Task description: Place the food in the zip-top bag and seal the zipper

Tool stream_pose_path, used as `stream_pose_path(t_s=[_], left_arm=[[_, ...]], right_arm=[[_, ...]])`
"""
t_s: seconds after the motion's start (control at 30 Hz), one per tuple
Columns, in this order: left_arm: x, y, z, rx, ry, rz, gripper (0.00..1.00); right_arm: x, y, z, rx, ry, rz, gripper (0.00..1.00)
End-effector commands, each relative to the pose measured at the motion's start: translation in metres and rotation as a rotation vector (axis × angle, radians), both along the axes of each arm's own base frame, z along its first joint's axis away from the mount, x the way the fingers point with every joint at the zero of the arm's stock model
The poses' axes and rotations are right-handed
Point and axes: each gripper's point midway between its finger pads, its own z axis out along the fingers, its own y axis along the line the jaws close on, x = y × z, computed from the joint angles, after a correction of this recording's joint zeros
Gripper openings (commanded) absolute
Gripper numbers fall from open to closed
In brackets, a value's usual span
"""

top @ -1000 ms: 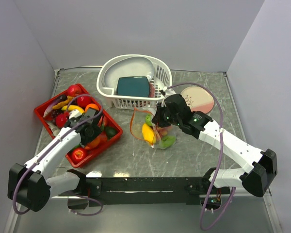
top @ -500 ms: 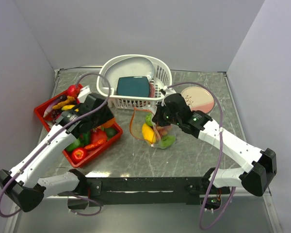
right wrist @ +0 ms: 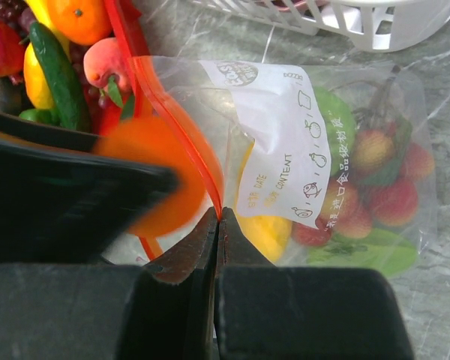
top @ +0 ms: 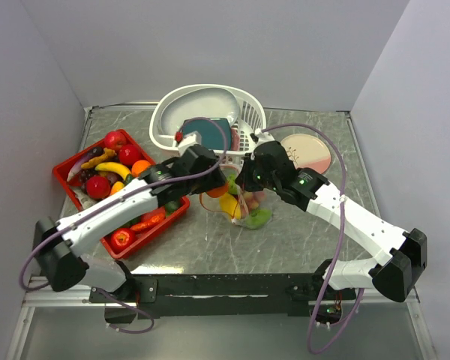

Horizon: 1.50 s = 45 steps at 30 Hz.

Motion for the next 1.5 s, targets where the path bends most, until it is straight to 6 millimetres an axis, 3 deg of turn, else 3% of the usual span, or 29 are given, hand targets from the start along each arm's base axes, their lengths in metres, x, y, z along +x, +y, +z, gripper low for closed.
stream_pose_path(t_s=[0.0,0.03,0.13,0.23,0.33,0.43,0.57,0.73,0.83,0.93,1.03,1.2,1.27,1.47], left_arm=[[0.004,-0.038,0.016,-0.075,-0.040,-0.061,0.30],[0.004,-0.040,0.011,-0.068,-0.030,-0.069,0.49],[0.003,-0.043,0.009,-0.080,-0.038,-0.088,0.72],[0.002,-0.040,0.016,-0.082,-0.059,-0.097,0.90],[0.001,-0.030,0.023,-0.057,-0.080,-0.087,0.99],[-0.002,-0.023,0.030,-0.051,-0.096,-0.085,0.97],[-0.002,0.008,0.039,0.002,-0.105,-0.007,0.99],[0.000,0.092,0.044,0.050,-0.116,0.226,0.88],[0.012,0.144,0.025,0.068,-0.086,0.364,0.82],[0.017,0.170,-0.002,0.104,-0.042,0.427,0.77],[0.019,0.183,-0.040,0.139,0.040,0.450,0.71],[0.019,0.174,-0.095,0.118,0.133,0.399,0.70],[0.021,0.162,-0.103,0.082,0.146,0.354,0.71],[0.020,0.151,-0.131,0.071,0.208,0.312,0.75]], right_arm=[[0.007,-0.002,0.025,0.030,-0.049,-0.048,0.01],[0.007,-0.002,0.027,0.031,-0.054,-0.050,0.01],[0.008,-0.003,0.027,0.031,-0.055,-0.053,0.01],[0.008,-0.002,0.026,0.026,-0.049,-0.051,0.01],[0.008,-0.003,0.027,0.025,-0.055,-0.052,0.01],[0.008,-0.002,0.026,0.023,-0.057,-0.048,0.01],[0.008,-0.003,0.026,0.018,-0.056,-0.046,0.01],[0.007,-0.004,0.028,0.023,-0.072,-0.041,0.01],[0.007,-0.002,0.027,0.024,-0.068,-0.032,0.01],[0.006,-0.001,0.024,0.021,-0.066,-0.023,0.01],[0.005,-0.002,0.021,0.014,-0.061,-0.016,0.01],[0.003,-0.003,0.018,0.007,-0.063,-0.008,0.01],[0.003,-0.003,0.016,0.004,-0.059,-0.007,0.01],[0.002,-0.003,0.013,0.001,-0.055,0.002,0.01]])
